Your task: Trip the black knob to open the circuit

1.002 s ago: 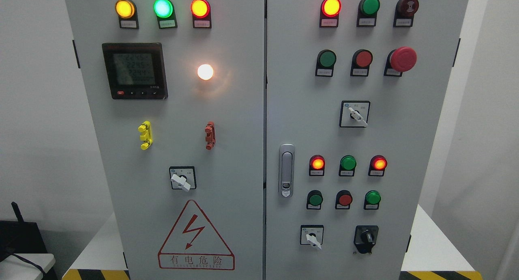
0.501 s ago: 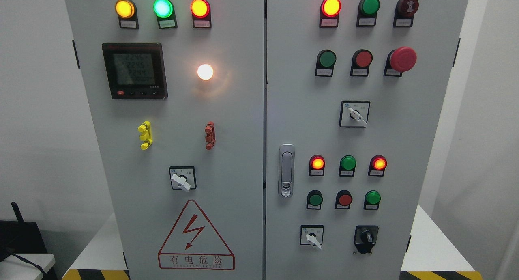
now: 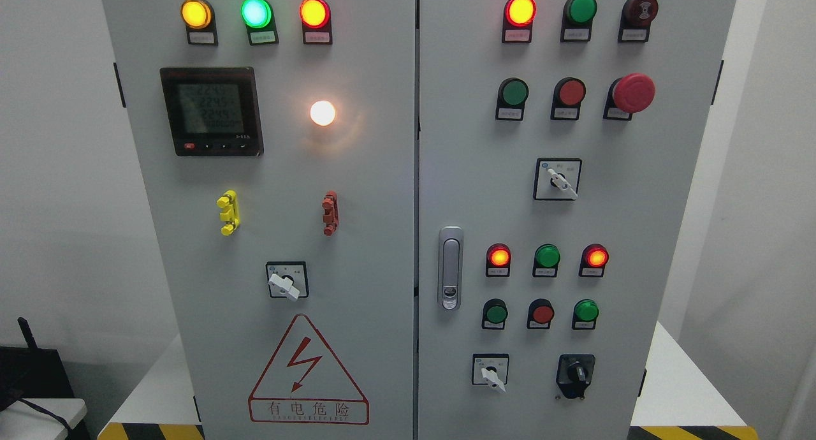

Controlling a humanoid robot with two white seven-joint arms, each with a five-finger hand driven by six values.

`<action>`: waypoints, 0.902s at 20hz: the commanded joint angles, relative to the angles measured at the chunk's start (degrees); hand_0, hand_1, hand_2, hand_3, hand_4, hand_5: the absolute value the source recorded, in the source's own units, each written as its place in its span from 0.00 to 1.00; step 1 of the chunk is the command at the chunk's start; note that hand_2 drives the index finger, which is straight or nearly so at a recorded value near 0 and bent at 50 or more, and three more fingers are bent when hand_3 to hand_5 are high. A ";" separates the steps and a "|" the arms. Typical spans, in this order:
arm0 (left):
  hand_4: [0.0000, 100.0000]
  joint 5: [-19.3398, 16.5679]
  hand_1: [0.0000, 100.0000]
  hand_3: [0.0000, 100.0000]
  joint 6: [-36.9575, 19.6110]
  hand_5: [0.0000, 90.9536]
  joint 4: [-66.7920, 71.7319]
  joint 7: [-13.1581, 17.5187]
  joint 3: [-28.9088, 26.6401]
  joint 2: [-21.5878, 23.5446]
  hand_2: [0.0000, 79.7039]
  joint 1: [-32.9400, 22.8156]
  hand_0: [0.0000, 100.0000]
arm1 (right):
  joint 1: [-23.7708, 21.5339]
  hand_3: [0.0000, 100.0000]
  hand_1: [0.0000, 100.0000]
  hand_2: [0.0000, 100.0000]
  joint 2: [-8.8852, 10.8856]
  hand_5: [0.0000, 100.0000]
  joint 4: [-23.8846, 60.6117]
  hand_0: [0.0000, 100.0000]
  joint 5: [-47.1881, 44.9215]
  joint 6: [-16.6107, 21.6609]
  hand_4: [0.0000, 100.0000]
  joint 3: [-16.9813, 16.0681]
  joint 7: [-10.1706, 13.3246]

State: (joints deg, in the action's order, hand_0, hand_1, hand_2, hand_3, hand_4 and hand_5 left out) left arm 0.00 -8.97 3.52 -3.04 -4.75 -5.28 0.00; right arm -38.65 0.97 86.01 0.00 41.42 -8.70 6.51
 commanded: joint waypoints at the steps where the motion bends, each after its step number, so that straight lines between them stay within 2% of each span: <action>1: 0.00 -1.93 0.39 0.00 0.00 0.00 0.00 -0.03 0.00 0.01 0.00 0.44 0.12 | 7.17 0.64 0.45 0.15 4.12 0.75 8.91 0.06 1.49 -3.97 0.71 -0.79 -0.01; 5: 0.00 -1.84 0.39 0.00 0.00 0.00 0.00 -0.03 0.00 0.01 0.00 0.44 0.12 | 11.83 0.64 0.49 0.15 5.53 0.76 9.52 0.04 1.49 -7.31 0.72 -0.79 -0.01; 14: 0.00 -1.84 0.39 0.00 0.00 0.00 0.00 -0.03 0.00 -0.08 0.00 0.44 0.12 | 21.76 0.67 0.64 0.27 5.62 0.81 9.44 0.00 1.49 -17.86 0.77 -0.27 0.25; 18: 0.00 -1.85 0.39 0.00 0.00 0.00 0.00 -0.03 0.00 0.01 0.00 0.44 0.12 | 25.63 0.69 0.70 0.31 5.62 0.85 9.53 0.00 1.58 -21.73 0.79 1.05 2.62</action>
State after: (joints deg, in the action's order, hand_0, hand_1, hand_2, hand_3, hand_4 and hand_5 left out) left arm 0.00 -8.97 3.52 -3.04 -4.74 -5.28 0.00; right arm -18.78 5.37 93.58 0.00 22.41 -8.97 7.76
